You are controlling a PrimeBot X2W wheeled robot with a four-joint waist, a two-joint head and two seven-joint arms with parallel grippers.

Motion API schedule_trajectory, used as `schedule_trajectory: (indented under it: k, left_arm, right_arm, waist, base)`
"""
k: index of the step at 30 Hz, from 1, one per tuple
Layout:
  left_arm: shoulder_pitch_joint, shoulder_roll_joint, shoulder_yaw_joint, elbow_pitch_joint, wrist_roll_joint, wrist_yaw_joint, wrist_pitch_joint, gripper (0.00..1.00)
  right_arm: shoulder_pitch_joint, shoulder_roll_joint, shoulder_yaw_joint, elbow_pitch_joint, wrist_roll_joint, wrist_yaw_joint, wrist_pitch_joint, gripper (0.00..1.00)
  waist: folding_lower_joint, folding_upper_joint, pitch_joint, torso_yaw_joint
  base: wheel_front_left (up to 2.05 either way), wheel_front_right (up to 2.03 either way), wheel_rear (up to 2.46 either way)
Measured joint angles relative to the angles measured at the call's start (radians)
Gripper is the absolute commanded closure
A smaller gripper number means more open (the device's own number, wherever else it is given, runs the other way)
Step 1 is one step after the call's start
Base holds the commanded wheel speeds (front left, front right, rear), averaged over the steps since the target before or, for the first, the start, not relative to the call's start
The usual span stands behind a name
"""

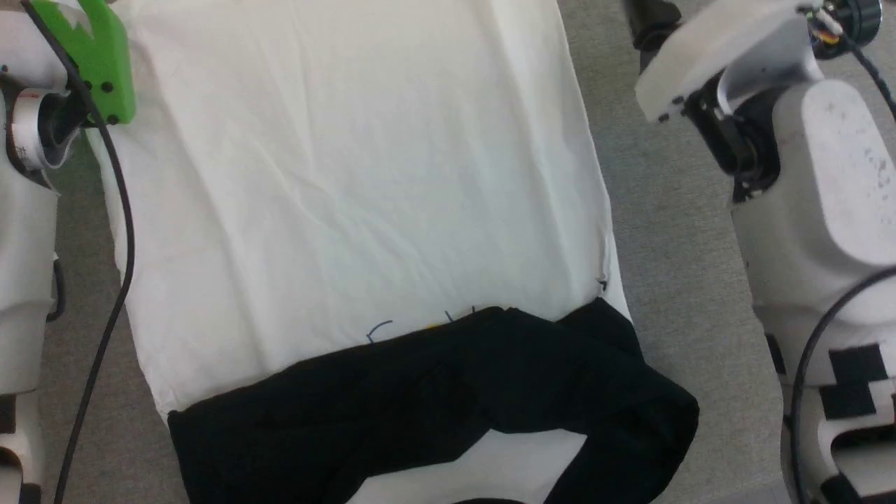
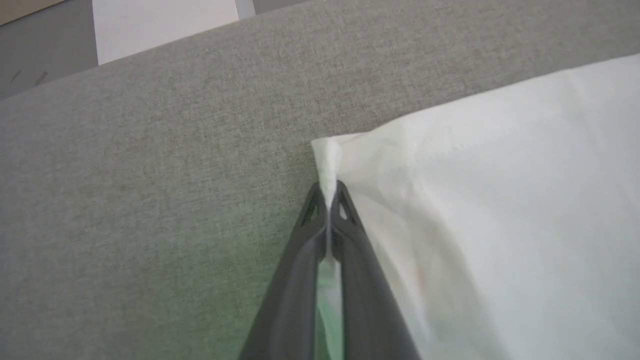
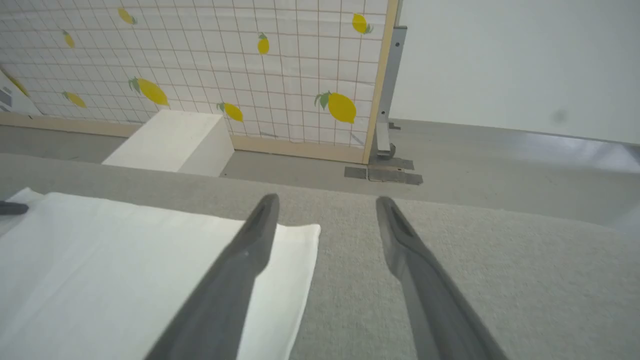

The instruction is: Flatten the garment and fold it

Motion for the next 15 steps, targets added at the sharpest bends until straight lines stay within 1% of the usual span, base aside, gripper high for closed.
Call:
schedule_trajectory:
  k: [2, 3, 10, 15]
  left_arm:
    - [-0.014, -0.012, -0.008, 0.003, 0.0, -0.01, -0.01, 1.0]
    - [-0.024, -0.019, -0.015, 0.006, 0.0, -0.014, -0.014, 1.0]
    - [-0.081, -0.072, -0.057, 0.025, -0.001, -0.043, -0.044, 1.0]
    - [-0.116, -0.107, -0.085, 0.039, -0.002, -0.063, -0.064, 1.0]
  right_arm:
    - [-0.072, 0.005, -0.012, 0.088, -0.008, 0.0, 0.054, 0.0]
    - [-0.108, 0.003, -0.008, 0.135, -0.036, 0.0, 0.087, 0.0]
    - [-0.285, 0.002, -0.009, 0.369, -0.13, 0.0, 0.233, 0.0]
    - [-0.35, -0.01, -0.078, 0.49, -0.176, 0.0, 0.32, 0.0]
  waist:
    - [0.0, 0.0, 0.006, 0.016]
    - [0.0, 0.0, 0.01, 0.025]
    - [-0.0001, 0.0, 0.04, 0.09]
    - [0.0, 0.0, 0.061, 0.134]
  base:
    - [0.0, 0.0, 0.0]
    - [0.0, 0.0, 0.0]
    - [0.0, 0.0, 0.0]
    - [0.0, 0.0, 0.0]
